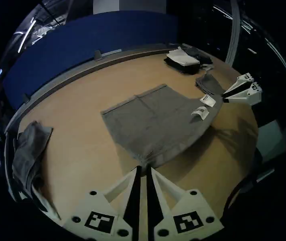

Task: Fold towel

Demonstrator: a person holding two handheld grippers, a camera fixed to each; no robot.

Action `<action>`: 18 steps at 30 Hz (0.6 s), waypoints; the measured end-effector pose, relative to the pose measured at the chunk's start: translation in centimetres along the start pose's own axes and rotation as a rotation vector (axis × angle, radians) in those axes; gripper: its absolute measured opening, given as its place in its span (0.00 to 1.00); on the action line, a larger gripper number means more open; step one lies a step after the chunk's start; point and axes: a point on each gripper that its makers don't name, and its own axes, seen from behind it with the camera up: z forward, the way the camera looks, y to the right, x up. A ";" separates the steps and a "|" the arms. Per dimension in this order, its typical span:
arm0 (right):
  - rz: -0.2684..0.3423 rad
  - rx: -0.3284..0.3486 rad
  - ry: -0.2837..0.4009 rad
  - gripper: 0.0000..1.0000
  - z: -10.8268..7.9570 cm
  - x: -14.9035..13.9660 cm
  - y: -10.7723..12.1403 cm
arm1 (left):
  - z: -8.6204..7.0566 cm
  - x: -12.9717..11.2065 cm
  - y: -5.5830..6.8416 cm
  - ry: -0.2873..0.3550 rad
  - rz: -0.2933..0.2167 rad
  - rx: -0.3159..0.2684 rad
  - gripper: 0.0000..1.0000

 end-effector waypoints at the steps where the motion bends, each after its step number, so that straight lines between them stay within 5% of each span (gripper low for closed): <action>1: 0.000 -0.001 0.004 0.10 -0.2 0.2 0.0 | -0.2 0.1 0.0 0.002 -0.003 0.001 0.09; 18: 0.007 -0.007 0.040 0.10 -3.0 1.9 -0.4 | -3.1 1.6 0.3 0.035 -0.038 0.011 0.09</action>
